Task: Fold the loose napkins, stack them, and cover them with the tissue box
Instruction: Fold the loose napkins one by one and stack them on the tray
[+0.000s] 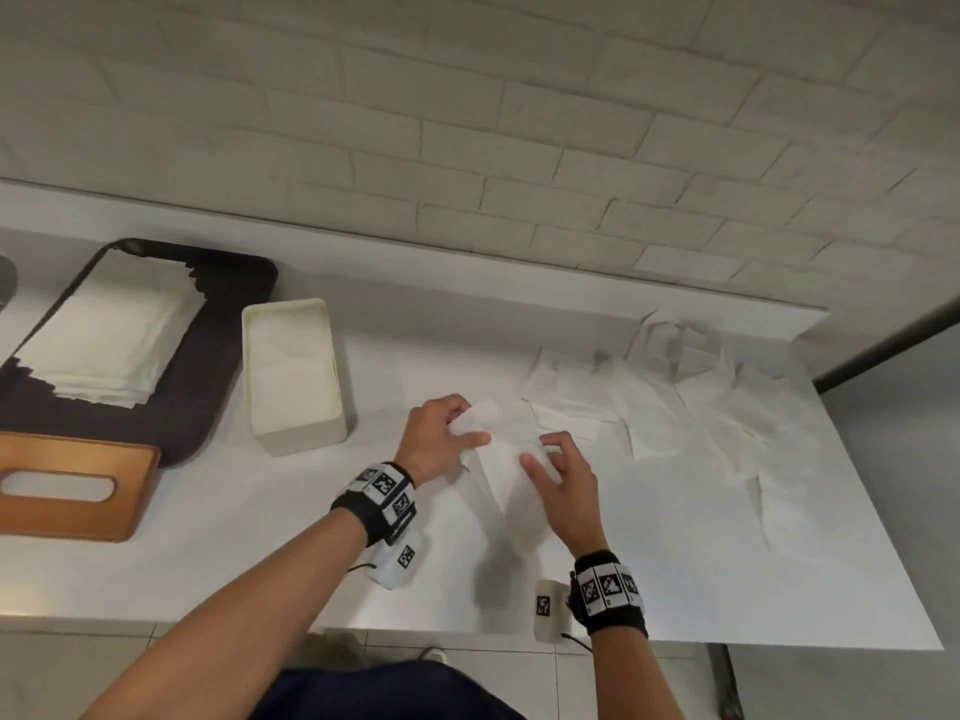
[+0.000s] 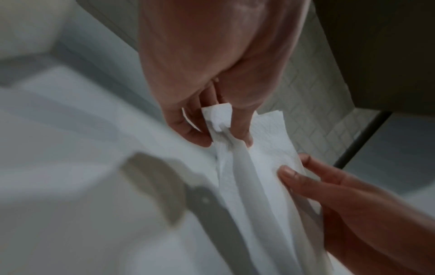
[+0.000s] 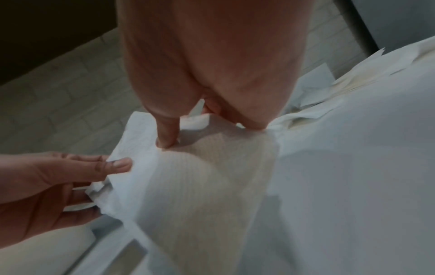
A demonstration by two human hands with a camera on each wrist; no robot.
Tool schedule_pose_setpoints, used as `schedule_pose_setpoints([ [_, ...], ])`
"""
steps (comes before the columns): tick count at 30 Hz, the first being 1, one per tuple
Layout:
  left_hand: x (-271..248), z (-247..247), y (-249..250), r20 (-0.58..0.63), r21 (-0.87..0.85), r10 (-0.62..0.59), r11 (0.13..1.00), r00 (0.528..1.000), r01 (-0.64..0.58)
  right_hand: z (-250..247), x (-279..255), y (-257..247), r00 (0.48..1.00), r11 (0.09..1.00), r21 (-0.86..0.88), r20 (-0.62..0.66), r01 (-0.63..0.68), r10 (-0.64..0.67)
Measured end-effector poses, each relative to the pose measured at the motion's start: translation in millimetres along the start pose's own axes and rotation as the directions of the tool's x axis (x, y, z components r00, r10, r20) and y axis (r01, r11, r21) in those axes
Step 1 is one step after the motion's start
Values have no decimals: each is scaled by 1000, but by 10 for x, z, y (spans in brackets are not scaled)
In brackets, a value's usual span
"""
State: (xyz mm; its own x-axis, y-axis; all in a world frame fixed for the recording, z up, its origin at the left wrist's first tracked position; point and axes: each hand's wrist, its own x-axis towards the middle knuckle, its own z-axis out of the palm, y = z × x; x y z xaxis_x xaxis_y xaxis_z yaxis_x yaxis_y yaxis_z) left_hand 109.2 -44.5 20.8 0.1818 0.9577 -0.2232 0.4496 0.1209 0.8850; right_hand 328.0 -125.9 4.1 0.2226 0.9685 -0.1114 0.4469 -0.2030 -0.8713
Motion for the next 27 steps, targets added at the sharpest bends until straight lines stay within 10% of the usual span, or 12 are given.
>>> schedule_pose_setpoints([
  [9, -111, -1222, 265, -127, -500, 24, 862, 992, -85, 705, 194, -1129, 997, 867, 498, 59, 7, -42],
  [15, -201, -2098, -30, -303, -495, 33, 849, 953, -186, 1598, 355, -1758, 999, 839, 543, 26, 25, -46],
  [21, -230, -2960, -415, -550, -381, -82, 910, 831, -162, 2476, 539, -2153, 999, 895, 445, -30, 43, -33],
  [27, -319, -3602, -805, -613, -315, -155, 947, 775, -60, 2924, 697, -2269, 990, 994, -51, 101, 100, -95],
])
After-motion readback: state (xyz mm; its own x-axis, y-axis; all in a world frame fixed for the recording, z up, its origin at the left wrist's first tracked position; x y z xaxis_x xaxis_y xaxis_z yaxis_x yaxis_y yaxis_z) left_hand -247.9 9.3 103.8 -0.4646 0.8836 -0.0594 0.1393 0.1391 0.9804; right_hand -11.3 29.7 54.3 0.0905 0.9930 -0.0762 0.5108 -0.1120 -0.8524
